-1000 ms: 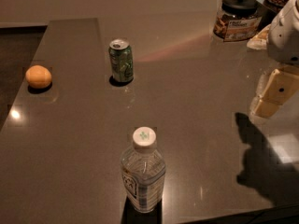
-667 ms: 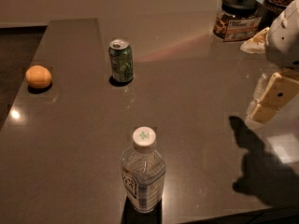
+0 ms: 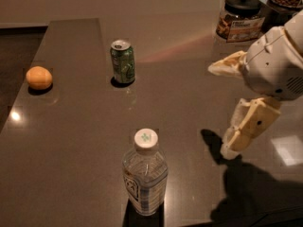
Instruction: Knock blue plastic bottle over
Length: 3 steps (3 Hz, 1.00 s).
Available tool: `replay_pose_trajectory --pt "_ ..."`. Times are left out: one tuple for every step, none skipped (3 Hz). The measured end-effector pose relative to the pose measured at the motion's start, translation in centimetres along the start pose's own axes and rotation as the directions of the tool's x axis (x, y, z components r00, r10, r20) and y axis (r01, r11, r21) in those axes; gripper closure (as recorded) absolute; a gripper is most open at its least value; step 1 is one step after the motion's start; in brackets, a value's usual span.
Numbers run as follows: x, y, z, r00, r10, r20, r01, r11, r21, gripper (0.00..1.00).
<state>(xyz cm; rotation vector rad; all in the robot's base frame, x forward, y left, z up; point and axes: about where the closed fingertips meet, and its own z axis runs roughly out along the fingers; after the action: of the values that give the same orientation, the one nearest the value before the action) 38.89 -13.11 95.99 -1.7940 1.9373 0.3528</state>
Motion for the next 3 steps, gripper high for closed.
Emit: replay_pose_trajectory --pt "-2.1 1.9 1.6 0.995 -0.036 0.092 0.041 0.9972 -0.062 0.00" --pt "-3.4 3.8 3.4 0.987 -0.075 0.142 0.094 0.9865 -0.134 0.00" --pt "-5.1 6.0 5.0 0.969 -0.125 0.211 0.171 0.9622 -0.212 0.00"
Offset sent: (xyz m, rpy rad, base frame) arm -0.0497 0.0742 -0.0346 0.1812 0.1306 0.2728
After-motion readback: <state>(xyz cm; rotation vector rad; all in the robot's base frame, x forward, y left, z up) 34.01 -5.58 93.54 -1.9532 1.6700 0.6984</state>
